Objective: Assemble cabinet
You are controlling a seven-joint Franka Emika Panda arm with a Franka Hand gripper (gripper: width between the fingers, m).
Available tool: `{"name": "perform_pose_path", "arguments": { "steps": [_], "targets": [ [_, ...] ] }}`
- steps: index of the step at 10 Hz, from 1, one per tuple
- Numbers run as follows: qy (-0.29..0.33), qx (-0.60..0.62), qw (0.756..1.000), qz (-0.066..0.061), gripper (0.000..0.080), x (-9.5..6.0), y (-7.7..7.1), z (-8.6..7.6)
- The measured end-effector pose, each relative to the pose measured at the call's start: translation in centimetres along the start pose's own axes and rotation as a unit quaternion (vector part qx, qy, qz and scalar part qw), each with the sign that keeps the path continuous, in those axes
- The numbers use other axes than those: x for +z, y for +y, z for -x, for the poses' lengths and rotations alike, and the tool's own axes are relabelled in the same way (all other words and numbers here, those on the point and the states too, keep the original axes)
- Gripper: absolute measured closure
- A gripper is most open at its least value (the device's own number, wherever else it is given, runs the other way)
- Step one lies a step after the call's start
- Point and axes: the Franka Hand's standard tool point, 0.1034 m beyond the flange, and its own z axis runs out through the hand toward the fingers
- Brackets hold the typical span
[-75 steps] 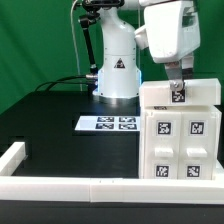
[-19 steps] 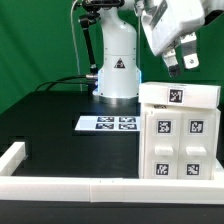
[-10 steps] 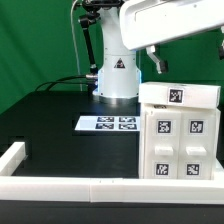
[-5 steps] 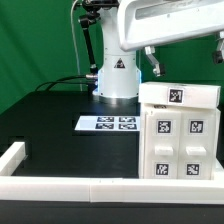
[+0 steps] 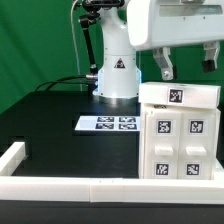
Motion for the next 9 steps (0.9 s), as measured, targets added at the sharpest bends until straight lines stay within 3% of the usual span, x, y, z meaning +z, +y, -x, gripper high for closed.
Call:
{"name": "perform_pose_path", "arguments": {
  "steps": [6, 9],
  "targets": [
    [-0.021, -0.178, 0.984, 0.000, 0.0002, 1.1, -0.2, 0.8],
    [-0.030, -0.176, 0.984, -0.007, 0.0002, 2.2, -0.2, 1.4]
  ]
}}
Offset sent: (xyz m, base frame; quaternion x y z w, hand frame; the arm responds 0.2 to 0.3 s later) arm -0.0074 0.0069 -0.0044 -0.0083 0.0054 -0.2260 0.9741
